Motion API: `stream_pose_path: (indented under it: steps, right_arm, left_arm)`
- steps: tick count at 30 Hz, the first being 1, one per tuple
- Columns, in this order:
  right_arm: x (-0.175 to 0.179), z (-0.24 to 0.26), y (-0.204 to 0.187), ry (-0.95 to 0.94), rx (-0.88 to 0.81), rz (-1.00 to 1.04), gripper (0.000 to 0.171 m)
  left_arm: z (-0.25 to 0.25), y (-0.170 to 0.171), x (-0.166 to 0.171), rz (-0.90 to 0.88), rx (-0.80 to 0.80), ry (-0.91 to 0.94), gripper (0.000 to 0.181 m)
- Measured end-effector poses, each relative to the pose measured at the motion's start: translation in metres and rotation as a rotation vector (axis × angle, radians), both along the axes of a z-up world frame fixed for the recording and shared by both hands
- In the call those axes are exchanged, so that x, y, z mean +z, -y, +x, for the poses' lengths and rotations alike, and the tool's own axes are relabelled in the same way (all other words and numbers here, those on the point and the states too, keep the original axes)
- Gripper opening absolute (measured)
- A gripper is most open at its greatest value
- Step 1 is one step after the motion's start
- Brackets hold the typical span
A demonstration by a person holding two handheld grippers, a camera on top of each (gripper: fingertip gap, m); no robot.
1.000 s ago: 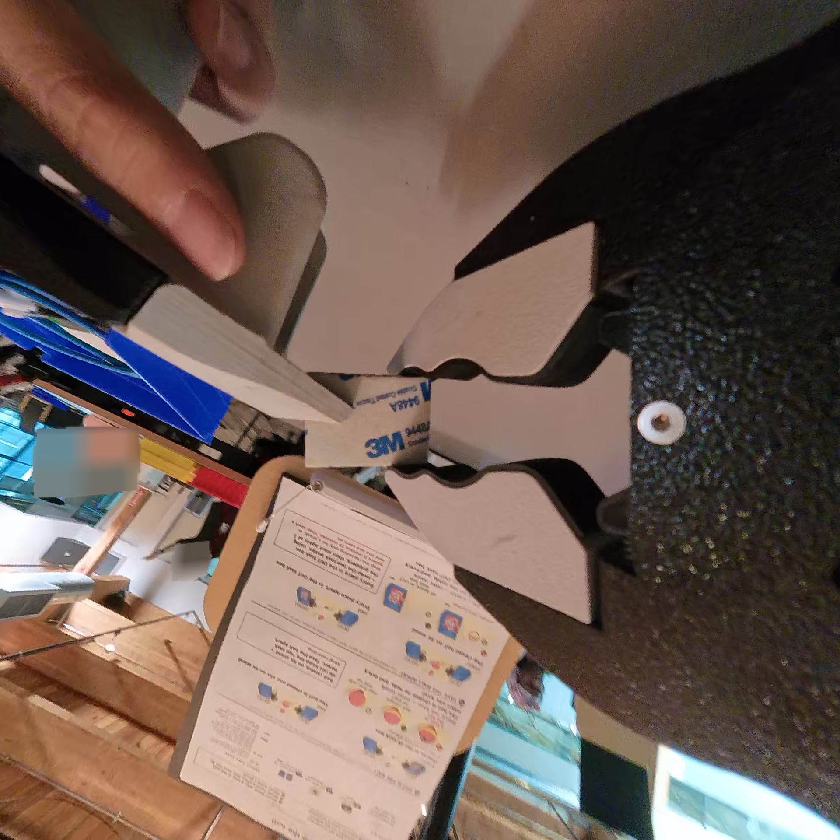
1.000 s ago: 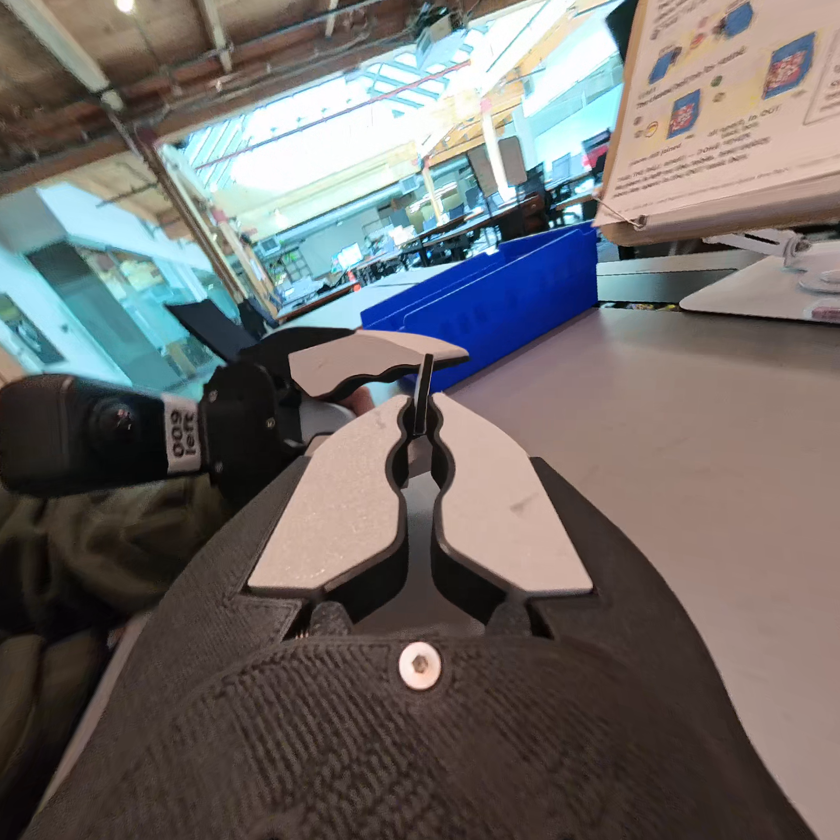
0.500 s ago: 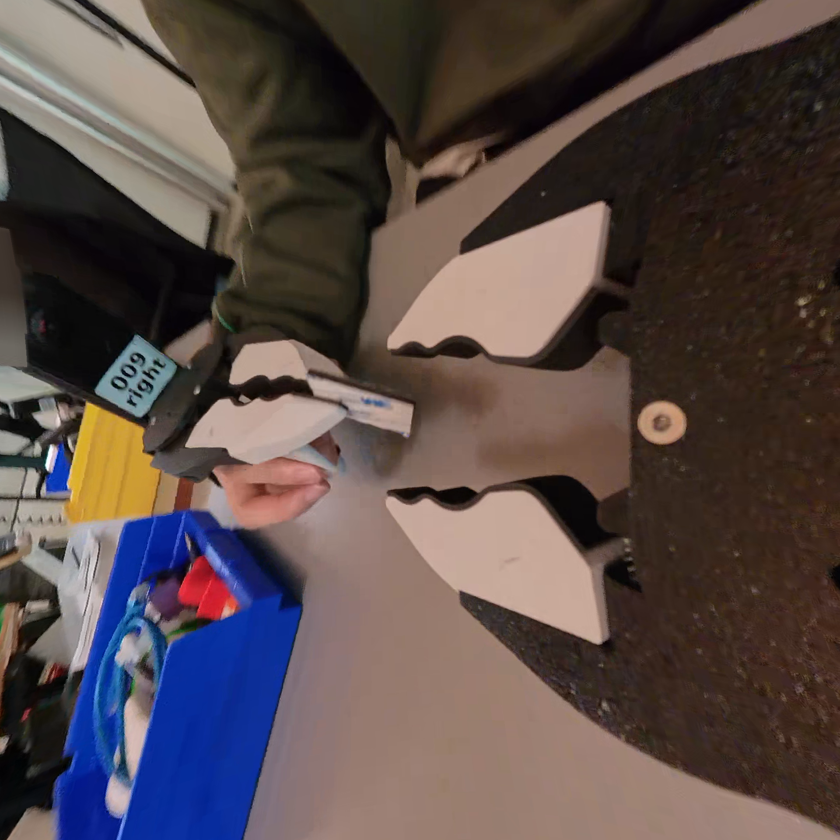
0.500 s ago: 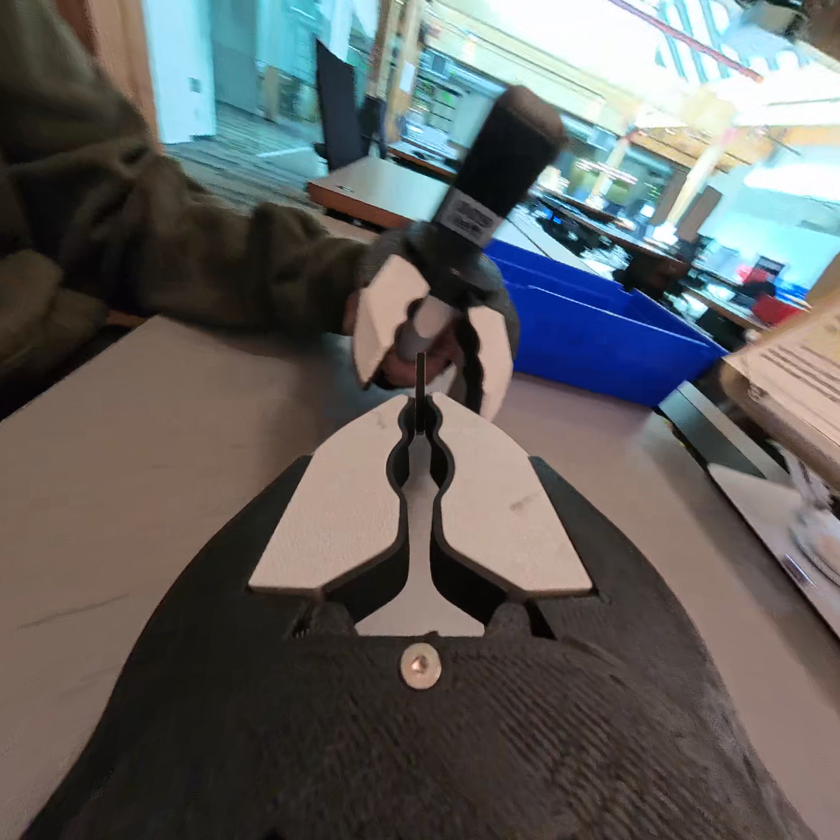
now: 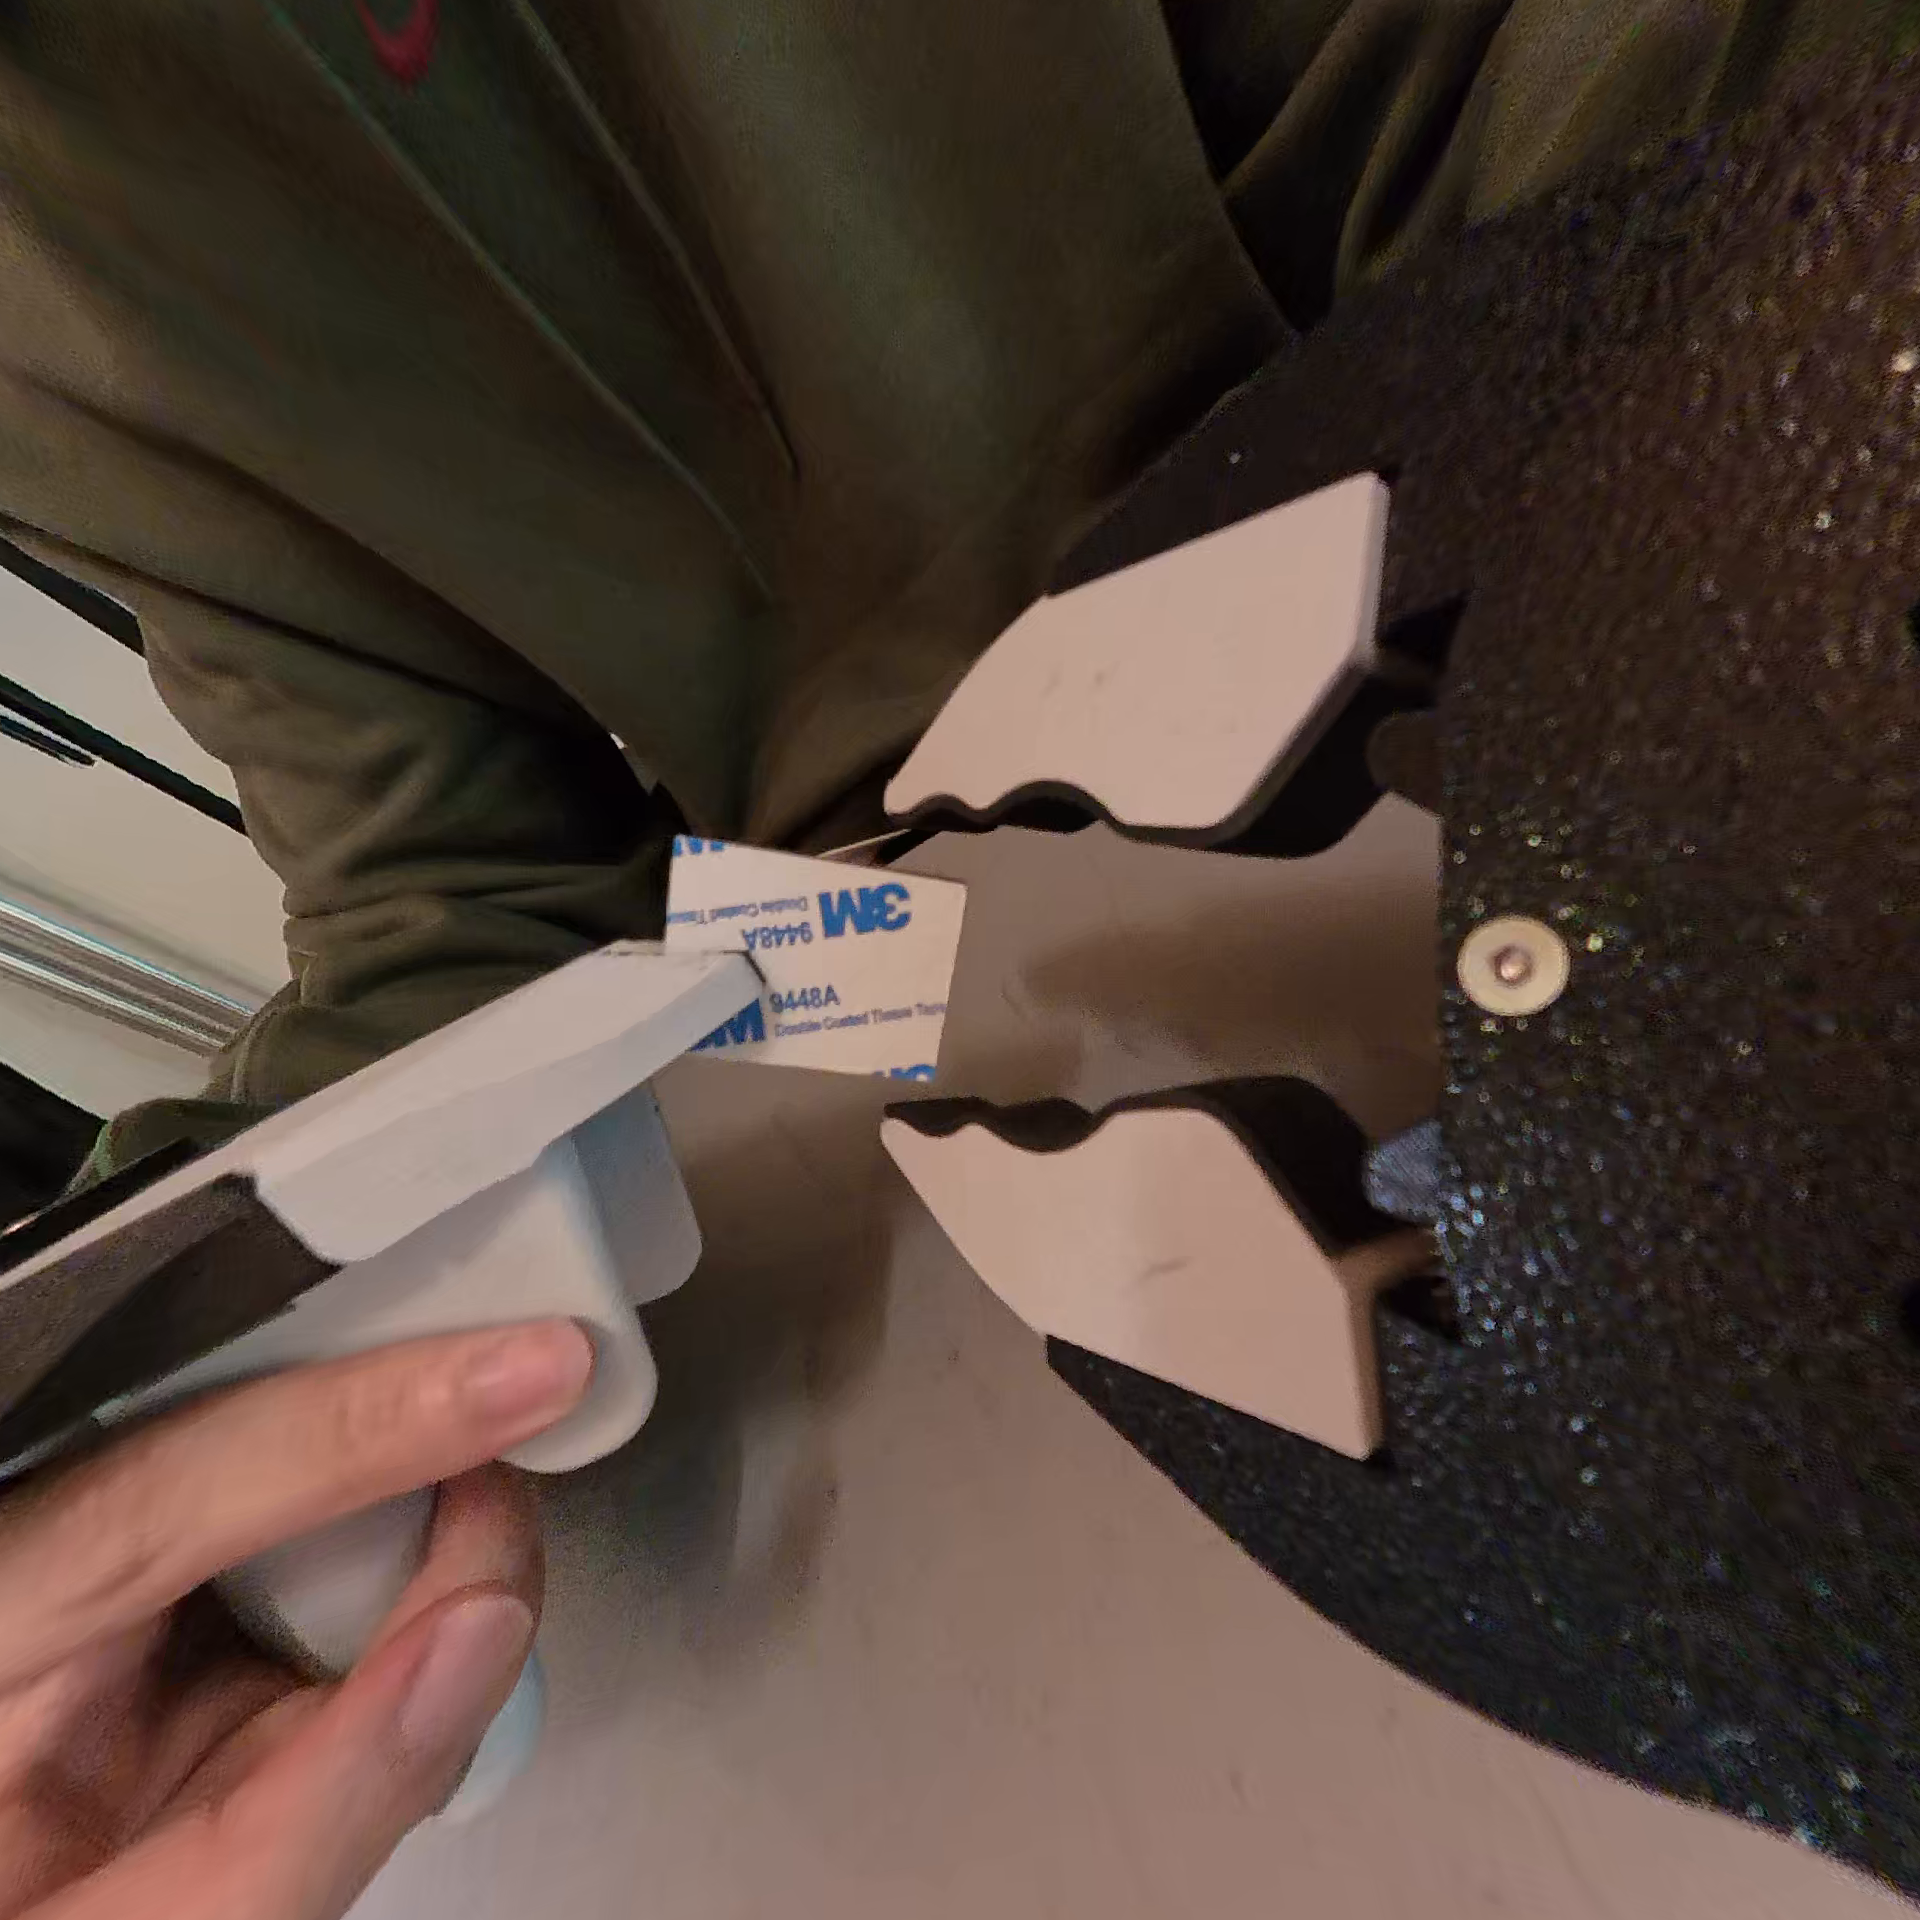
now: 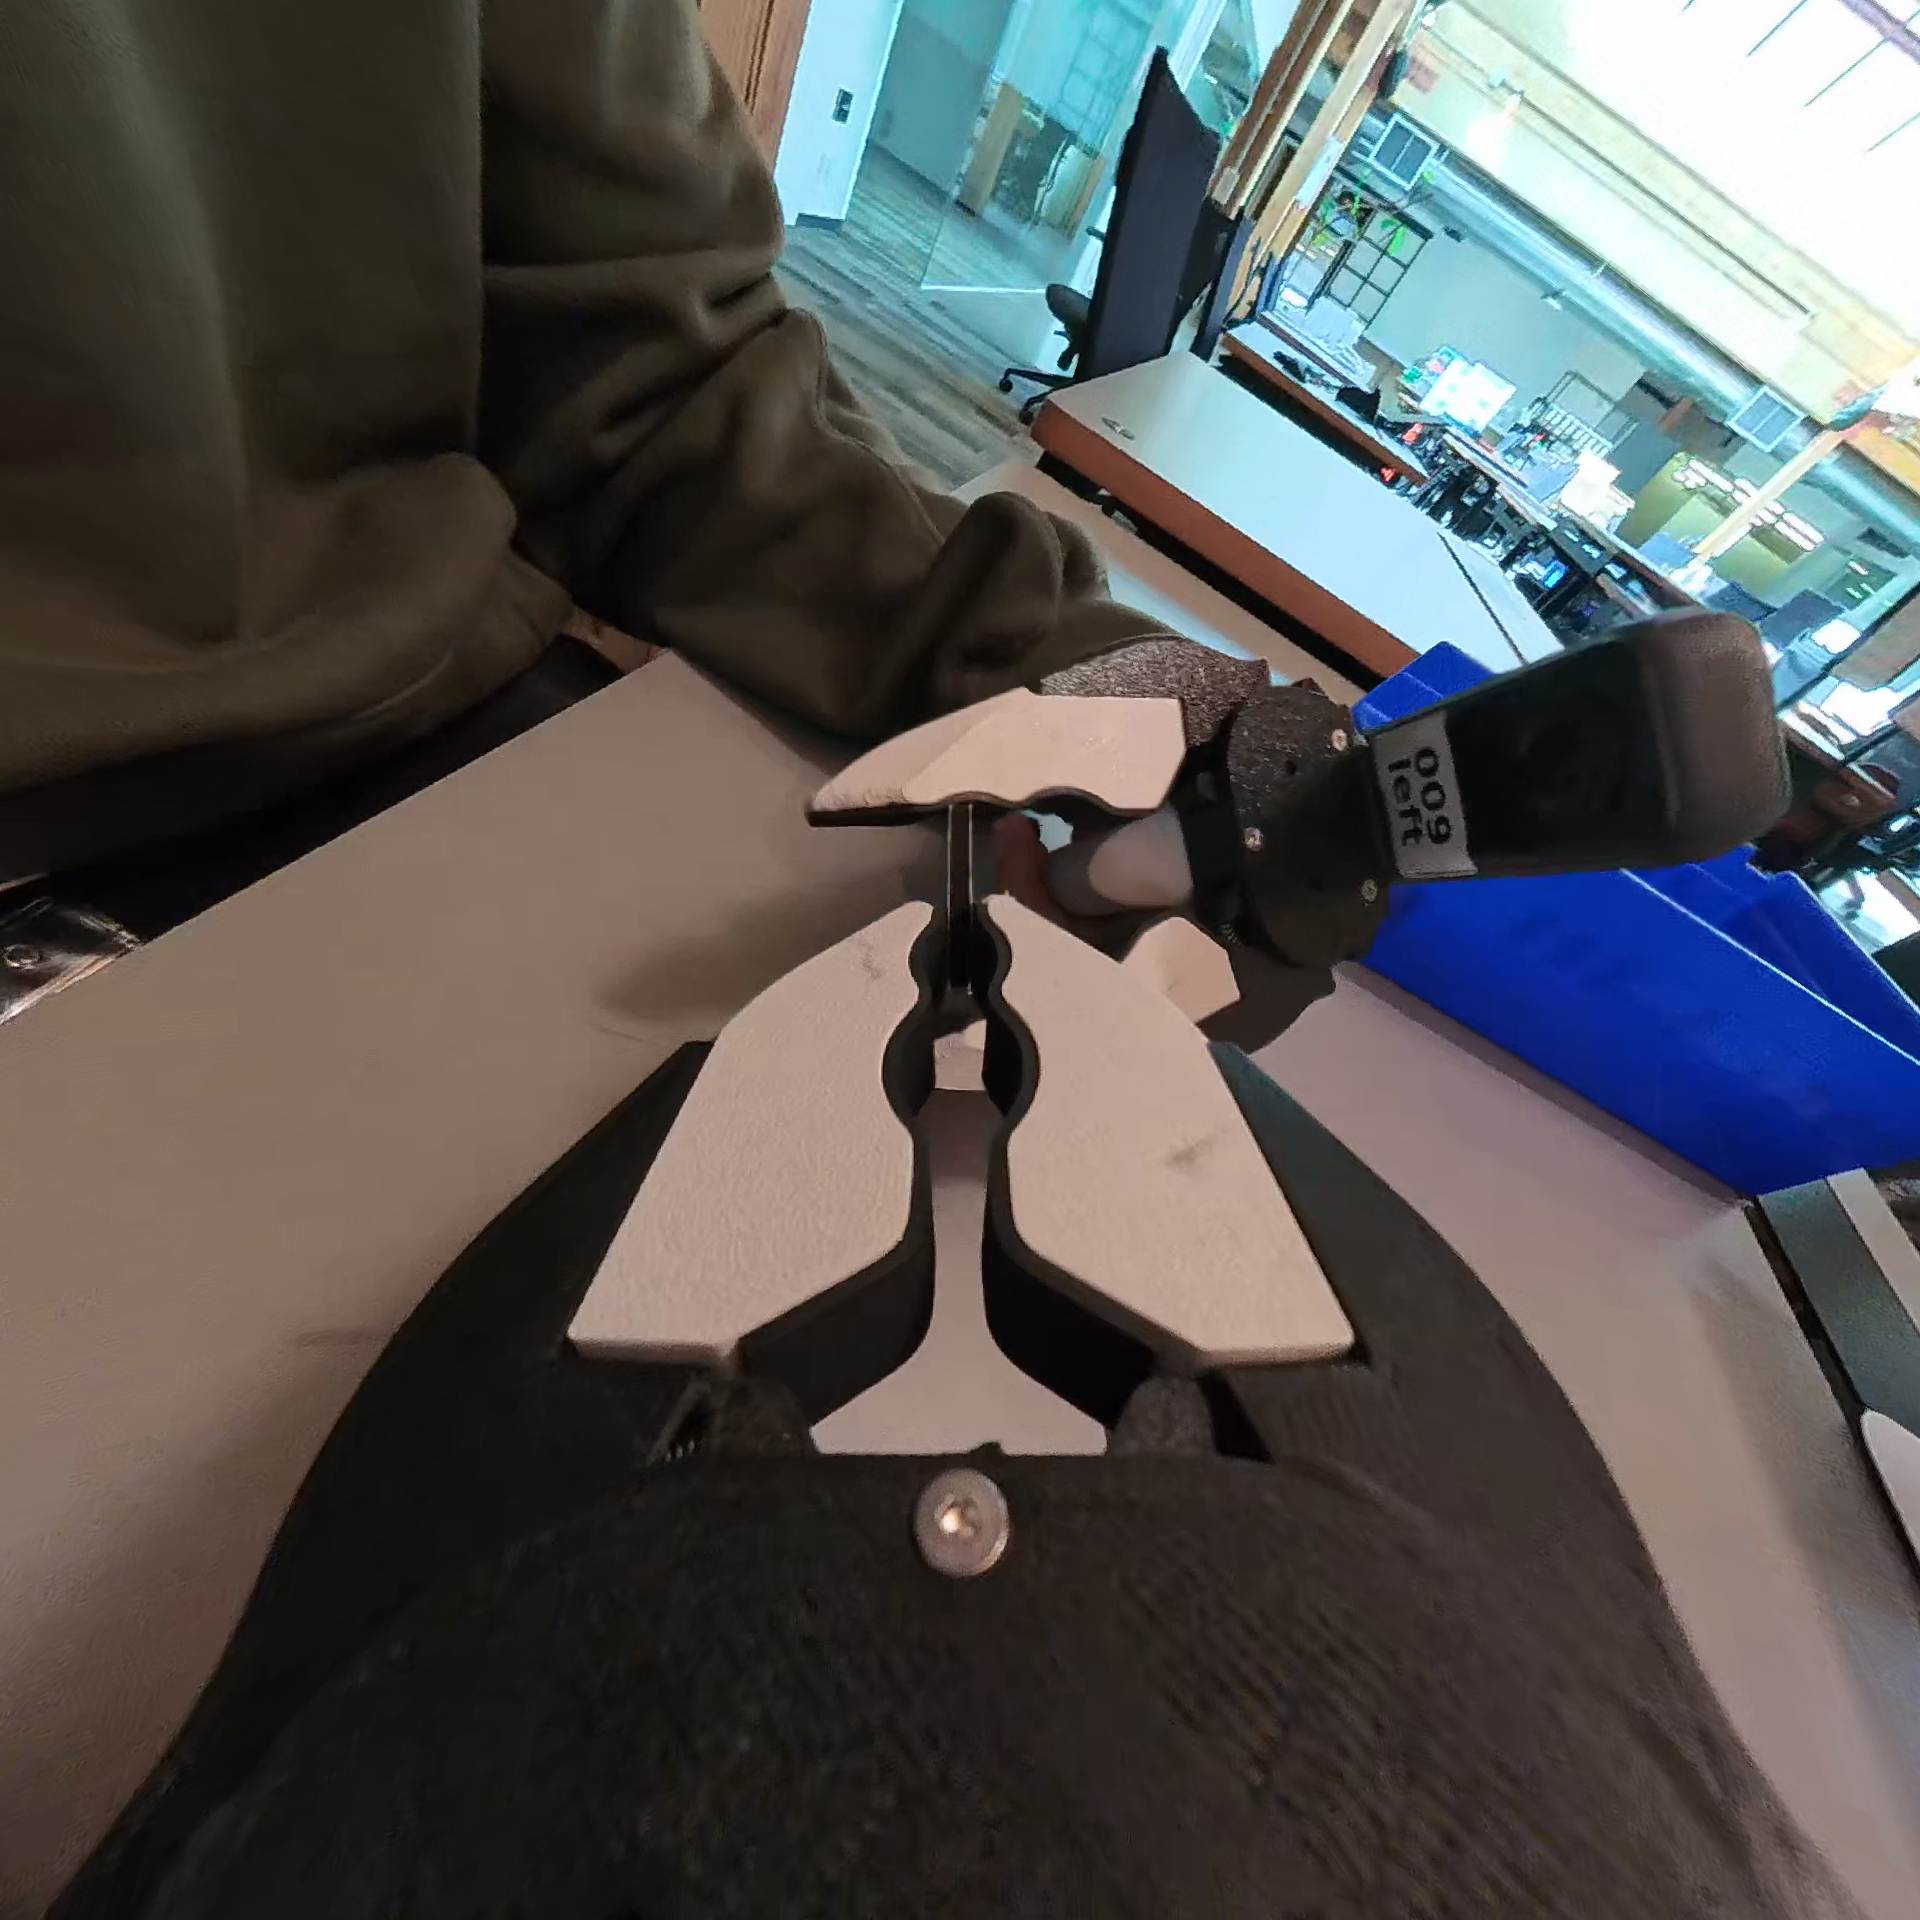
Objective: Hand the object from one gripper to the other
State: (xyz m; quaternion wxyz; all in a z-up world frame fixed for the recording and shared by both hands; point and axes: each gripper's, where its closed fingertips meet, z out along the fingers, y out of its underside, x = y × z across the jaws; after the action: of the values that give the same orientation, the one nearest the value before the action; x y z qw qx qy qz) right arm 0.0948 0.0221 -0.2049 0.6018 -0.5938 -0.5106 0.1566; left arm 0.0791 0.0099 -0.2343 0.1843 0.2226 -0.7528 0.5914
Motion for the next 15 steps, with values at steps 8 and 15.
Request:
stream_pose_path:
  steps: [8,15]
  right_arm:
    - [-0.002,-0.002,-0.002,-0.003,-0.001,-0.020,0.004]
    - [0.024,0.058,-0.044,-0.339,-0.394,-0.061,0.055]
  left_arm:
    - [0.002,-0.003,0.002,-0.019,0.010,-0.007,0.034]
    - [0.072,-0.041,0.004,0.148,0.467,0.285,0.034]
